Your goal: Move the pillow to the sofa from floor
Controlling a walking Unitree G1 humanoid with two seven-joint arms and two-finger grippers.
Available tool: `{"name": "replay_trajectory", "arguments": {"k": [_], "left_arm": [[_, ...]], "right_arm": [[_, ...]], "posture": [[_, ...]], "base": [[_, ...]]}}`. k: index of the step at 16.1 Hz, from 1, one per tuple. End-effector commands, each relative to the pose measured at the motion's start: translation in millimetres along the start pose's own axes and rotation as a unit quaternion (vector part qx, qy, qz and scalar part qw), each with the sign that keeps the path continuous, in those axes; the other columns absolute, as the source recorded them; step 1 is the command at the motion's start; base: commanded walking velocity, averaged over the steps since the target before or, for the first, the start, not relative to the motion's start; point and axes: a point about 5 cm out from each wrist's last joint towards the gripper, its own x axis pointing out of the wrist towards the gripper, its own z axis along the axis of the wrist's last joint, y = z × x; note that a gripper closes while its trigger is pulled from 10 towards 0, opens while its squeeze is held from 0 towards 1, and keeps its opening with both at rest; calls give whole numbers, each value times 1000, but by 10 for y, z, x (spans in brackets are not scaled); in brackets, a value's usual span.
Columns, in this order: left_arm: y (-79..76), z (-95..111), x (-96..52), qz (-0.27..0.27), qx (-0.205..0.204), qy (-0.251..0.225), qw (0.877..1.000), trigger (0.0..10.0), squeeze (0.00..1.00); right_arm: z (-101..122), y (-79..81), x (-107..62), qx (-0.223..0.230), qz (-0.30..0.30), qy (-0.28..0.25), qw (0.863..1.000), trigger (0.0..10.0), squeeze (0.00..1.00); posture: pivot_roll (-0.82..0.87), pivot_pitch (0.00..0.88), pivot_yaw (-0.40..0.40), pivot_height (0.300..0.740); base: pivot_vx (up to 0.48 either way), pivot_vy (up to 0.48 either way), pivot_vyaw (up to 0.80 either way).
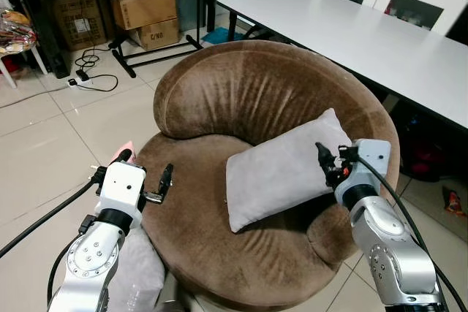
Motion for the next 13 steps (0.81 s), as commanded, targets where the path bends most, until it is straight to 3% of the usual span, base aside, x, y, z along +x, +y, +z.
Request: {"name": "replay_trajectory", "arguments": {"k": [1,11,13], "left_arm": [[-38,12,4,0,4,-5,1000,10000,0],[-69,32,63,-1,12,-11,1000,10000,0],[-79,32,77,1,11,-13,1000,10000,0]], "right_arm": [[-14,10,-21,-16,6,13,1000,10000,0],[2,-29,-19,-22,-4,23,999,10000,0],[-2,-68,-13,-42,-20,28,999,10000,0]], "posture": [[84,0,-93,740],[75,0,-70,740],[74,0,-74,740]], "base": [[0,0,0],[-263,0,0],[-315,0,0]]}}
